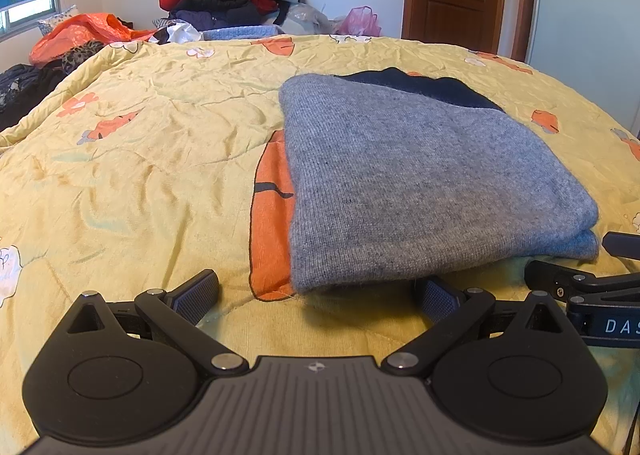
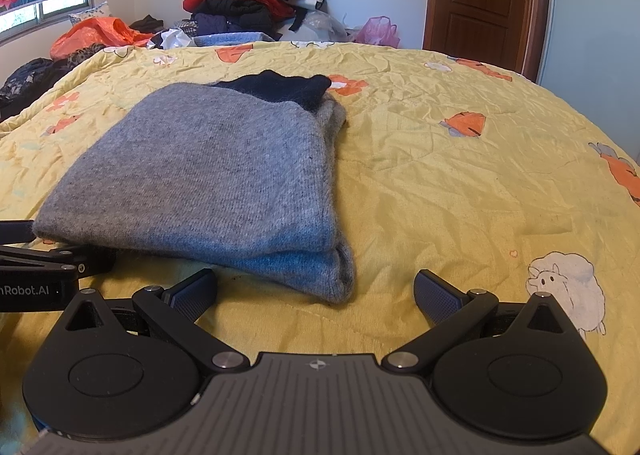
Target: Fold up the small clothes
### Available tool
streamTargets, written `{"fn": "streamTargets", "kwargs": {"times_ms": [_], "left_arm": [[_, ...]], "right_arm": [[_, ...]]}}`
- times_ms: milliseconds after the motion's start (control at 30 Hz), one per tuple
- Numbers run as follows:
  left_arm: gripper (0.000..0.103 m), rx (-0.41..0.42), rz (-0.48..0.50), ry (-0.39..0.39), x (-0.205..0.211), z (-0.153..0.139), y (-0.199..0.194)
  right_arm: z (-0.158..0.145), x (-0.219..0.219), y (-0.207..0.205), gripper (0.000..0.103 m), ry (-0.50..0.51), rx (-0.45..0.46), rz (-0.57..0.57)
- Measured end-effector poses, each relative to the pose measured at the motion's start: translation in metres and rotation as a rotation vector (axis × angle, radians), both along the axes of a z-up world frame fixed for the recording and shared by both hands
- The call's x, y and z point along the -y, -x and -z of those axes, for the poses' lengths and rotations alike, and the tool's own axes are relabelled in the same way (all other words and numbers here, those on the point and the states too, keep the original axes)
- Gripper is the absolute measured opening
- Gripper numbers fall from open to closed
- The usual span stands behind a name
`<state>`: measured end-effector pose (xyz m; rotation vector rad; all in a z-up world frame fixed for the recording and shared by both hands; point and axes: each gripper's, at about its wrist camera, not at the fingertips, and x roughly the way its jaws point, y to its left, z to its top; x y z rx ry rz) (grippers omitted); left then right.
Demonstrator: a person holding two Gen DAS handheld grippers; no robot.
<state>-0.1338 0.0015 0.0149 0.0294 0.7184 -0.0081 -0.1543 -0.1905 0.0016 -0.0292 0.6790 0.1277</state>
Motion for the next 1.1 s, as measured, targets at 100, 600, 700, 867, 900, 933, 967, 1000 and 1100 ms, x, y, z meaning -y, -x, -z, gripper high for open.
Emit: {"fn": "streamTargets", "kwargs": {"times_ms": [100,600,700,867,900,933,967,1000,1100], "left_arm": [[0.103,0.0,0.0,0.0,0.0001,0.0002,0.0005],[0.103,0.0,0.001,-0.001,0.0,0.0001,0.001],[0.103,0.012,-0.018,-0.004,-0.002,-0.0002,0.0031],[0.103,0.014,-0.048,-0.008,-0.0046,-0.0012,0.0033],[0.103,0.016,-0.05,-0.022,-0.0029,-0.0012,0.0031],[0.103,0.021,-0.048,-0.032,-0.0017,-0.0013,0.0048],[0.103,0.022,-0.047,-0.038,-0.0013,-0.0015,0.0049],[0.103,0.02,-0.049,-0.037,-0.0019,-0.0017,0.0047],[0.103,0.008,-0.054,-0.007,-0.0069,-0.0006,0.0033]], "right_arm": [[0.0002,-0.0006,0.0009,0.103,0.003,0.0,0.0],[0.0002,-0.0008,0.0007,0.103,0.002,0.0,0.0],[0.0002,-0.0008,0.0008,0.103,0.002,0.0,0.0],[0.0002,-0.0007,0.001,0.103,0.002,0.0,0.0],[0.0001,-0.0007,0.0008,0.103,0.002,0.0,0.0],[0.0002,-0.0007,0.0009,0.103,0.002,0.0,0.0],[0.0001,-0.0007,0.0008,0.103,0.002,0.0,0.0],[0.0001,-0.0007,0.0008,0.103,0.002,0.0,0.0],[0.0001,-0.0007,0.0008,0.103,0.003,0.0,0.0]]}}
